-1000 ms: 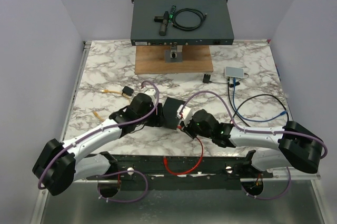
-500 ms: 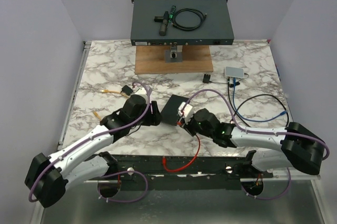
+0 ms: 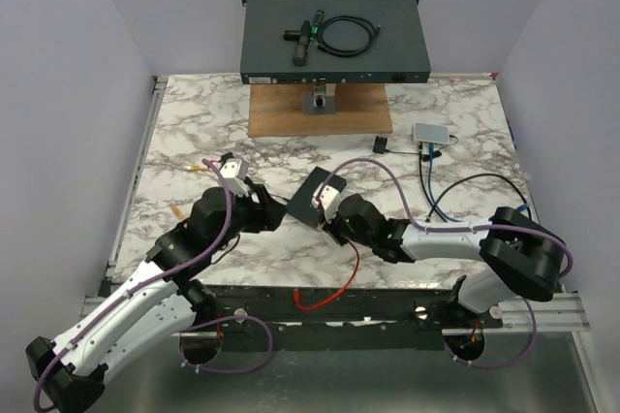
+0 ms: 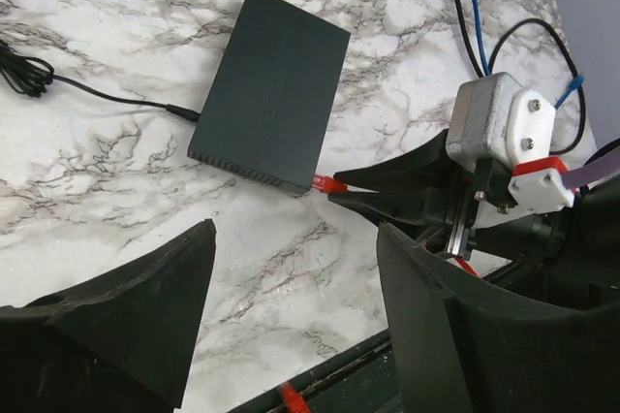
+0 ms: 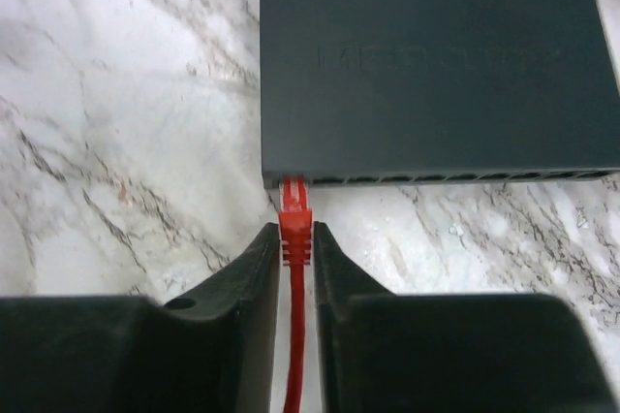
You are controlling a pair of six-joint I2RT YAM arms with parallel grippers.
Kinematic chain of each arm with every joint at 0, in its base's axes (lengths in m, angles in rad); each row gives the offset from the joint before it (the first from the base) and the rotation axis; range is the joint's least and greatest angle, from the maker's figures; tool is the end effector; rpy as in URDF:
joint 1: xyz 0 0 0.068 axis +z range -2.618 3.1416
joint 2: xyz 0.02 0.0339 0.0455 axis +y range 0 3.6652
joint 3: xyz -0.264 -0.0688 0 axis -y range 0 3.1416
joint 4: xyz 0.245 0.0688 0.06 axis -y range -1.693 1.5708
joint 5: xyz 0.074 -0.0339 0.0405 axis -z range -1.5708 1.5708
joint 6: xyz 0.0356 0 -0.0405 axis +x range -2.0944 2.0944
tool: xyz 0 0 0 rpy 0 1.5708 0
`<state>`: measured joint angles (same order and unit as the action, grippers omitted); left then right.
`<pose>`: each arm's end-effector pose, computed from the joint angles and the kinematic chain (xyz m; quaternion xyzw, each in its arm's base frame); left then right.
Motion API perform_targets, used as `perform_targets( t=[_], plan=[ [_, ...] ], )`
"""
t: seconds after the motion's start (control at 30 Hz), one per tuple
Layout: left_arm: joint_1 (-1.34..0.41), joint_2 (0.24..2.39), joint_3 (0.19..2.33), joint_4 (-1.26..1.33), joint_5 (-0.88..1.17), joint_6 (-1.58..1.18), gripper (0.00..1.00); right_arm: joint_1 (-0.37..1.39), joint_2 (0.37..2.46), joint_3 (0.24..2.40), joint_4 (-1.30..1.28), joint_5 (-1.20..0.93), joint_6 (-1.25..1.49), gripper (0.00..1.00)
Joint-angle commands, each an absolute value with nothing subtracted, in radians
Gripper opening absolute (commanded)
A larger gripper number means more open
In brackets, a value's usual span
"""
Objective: Insert the plug into the switch port
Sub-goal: Insert the connector into the switch port.
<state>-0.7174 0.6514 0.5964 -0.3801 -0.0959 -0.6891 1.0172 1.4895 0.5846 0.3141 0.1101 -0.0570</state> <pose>0.1207 -0.1008 0.2739 -0.0139 0.8424 -0.3166 0.4359 0.1547 0.2429 0.1601 -0.4285 0.7702 0.1740 0.4392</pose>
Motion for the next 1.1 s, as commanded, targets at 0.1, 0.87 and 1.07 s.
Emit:
perform_targets(
  t=[0.1,0.87,1.07],
  plan=[
    [-0.712,0.566,0.591,-0.45,-0.189,-0.705,0.71,1.017,1.462,0.688,0.274,0.207,-0.057,0.37],
    [-0.71,0.366,0.631,-0.655,-0.432,-0.826,0.99,1.017,1.563,1.052,0.187,0.079,0.201,1.0],
    [-0.71,0.223,0.657,-0.729,-0.504,-0.836,0.98,1.019,1.715,1.217,0.126,-0.121,0.228,0.91]
  ],
)
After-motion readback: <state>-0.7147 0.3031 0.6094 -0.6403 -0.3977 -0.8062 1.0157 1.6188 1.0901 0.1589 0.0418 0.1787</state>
